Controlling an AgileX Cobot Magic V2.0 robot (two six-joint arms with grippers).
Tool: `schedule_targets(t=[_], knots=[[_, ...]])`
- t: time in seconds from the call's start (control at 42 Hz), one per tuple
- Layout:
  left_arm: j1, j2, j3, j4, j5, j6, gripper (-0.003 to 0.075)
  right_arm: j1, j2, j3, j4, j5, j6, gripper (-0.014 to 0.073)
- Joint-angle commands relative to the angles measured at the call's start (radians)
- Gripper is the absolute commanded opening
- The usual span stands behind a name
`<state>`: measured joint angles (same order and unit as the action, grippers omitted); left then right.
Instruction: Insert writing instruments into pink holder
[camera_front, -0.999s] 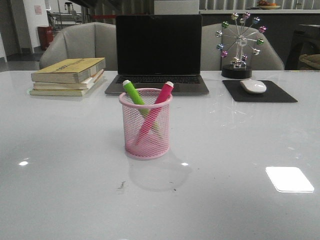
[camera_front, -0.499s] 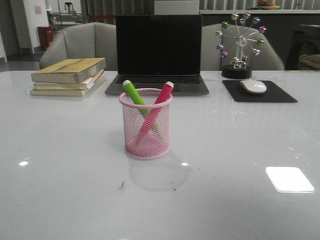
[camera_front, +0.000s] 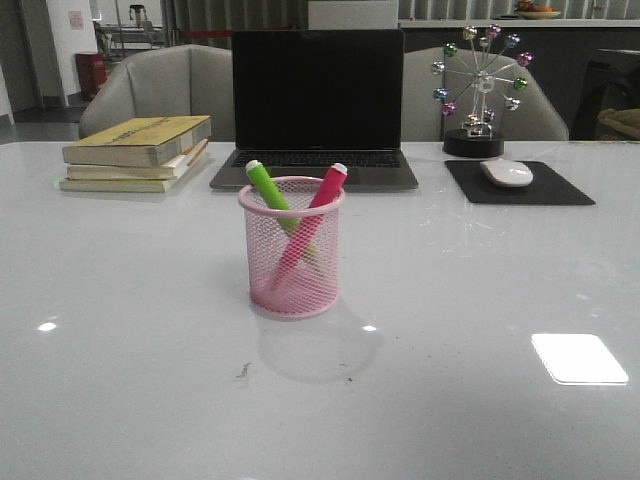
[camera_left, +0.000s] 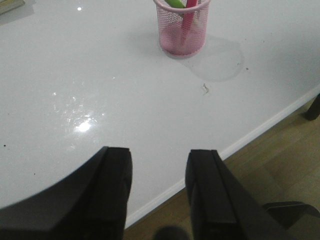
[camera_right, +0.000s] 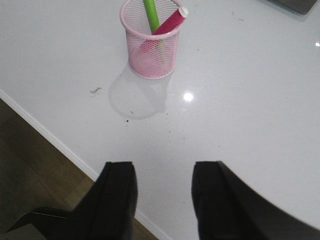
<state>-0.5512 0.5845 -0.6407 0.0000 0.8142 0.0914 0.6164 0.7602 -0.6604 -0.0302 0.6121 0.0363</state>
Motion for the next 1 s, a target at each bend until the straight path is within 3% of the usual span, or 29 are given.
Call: schedule_targets(t=[0.0, 0.166, 0.238, 0.785, 0.975], knots=[[0.003, 0.001, -0.025, 0.000, -0.088, -0.027, 0.0322, -0.003, -0.004, -0.017, -0.001, -0.080, -0.008, 0.0358], [0.003, 0.001, -0.025, -0.007, -0.109, -0.027, 0.0159, -0.003, -0.004, -0.016, -0.001, -0.080, -0.008, 0.0092], [0.003, 0.001, -0.025, -0.024, -0.111, -0.027, 0.0087, -0.003, -0.004, -0.016, -0.001, -0.079, -0.008, 0.0017], [0.005, -0.043, -0.006, -0.034, -0.135, -0.027, 0.0091, -0.003, -0.004, -0.016, -0.001, -0.079, -0.008, 0.0027], [0.145, -0.213, 0.103, 0.006, -0.254, -0.027, 0.0091, -0.003, -0.004, -0.016, -0.001, -0.078, -0.008, 0.0027]])
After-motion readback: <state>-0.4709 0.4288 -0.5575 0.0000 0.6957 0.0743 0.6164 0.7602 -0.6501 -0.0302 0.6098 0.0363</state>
